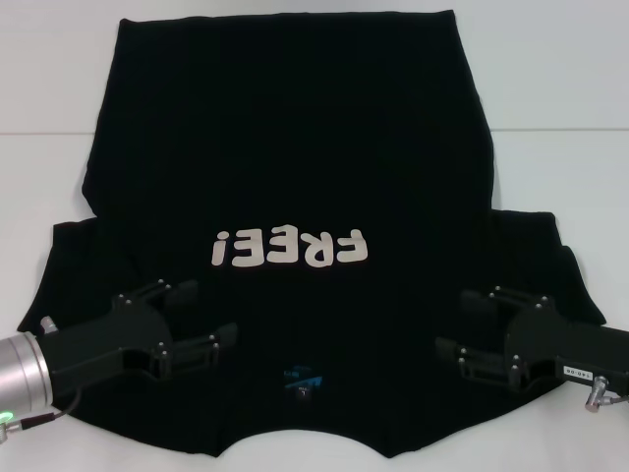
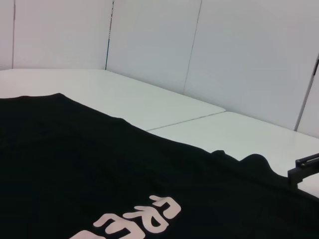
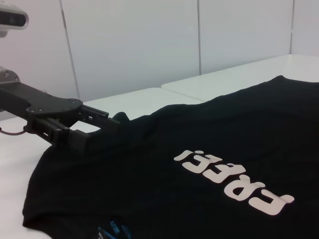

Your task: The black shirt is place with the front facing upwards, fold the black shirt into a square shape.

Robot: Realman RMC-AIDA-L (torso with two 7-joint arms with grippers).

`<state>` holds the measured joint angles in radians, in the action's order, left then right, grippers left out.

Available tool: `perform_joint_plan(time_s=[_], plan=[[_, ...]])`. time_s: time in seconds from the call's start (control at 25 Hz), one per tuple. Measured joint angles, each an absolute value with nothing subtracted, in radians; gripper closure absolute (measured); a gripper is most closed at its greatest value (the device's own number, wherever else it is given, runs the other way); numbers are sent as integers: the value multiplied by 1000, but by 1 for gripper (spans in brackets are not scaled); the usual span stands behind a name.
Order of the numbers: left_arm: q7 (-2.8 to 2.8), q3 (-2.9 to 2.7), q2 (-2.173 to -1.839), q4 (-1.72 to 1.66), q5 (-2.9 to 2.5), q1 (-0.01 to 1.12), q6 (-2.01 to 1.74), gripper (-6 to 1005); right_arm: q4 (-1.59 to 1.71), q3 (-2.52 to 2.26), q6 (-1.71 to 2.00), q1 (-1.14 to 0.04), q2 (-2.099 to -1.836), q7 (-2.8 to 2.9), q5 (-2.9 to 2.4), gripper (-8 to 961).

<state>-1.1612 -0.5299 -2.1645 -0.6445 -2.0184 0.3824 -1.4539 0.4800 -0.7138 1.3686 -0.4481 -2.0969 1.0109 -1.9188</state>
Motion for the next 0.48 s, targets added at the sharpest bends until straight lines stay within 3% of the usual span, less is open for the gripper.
perform_joint_plan(time_s=[0.48], plan=[[-1187, -523, -2162, -647, -2015, 384, -1451, 122, 480, -712, 1367, -459, -2097, 1011, -1919, 161]])
